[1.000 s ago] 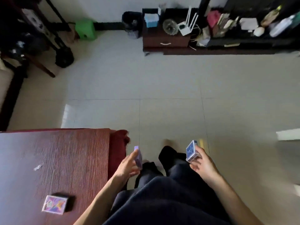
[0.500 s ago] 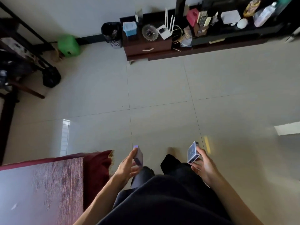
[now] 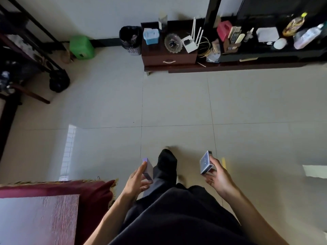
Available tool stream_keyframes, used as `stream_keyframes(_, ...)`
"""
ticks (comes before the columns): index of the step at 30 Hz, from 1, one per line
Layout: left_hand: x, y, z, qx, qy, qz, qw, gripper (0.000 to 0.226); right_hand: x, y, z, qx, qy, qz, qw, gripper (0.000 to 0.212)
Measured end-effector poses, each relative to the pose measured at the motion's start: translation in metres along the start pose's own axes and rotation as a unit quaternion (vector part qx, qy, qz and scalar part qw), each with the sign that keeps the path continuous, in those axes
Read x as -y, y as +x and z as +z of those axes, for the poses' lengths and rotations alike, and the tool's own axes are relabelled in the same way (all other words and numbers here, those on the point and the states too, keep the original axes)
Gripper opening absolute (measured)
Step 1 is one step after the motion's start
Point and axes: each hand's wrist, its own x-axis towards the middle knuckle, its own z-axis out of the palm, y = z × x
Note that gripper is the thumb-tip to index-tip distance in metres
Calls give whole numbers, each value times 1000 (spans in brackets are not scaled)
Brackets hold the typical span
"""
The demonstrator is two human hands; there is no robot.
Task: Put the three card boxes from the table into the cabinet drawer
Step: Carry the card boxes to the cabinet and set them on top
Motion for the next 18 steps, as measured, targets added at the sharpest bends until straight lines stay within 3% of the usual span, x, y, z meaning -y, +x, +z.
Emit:
stream_keyframes(5,-50,42,-1,3,-5,-27,1000,76,52,26,23,-12,26,12,1000,57)
stream_keyframes(11,-151,87,20,38,18,0,999,81,125,56,56,-20,69,3,997,59)
stream_keyframes(18,-248,134,57,46,33,15,998,67,204,105,79,-30,108,9,994,55)
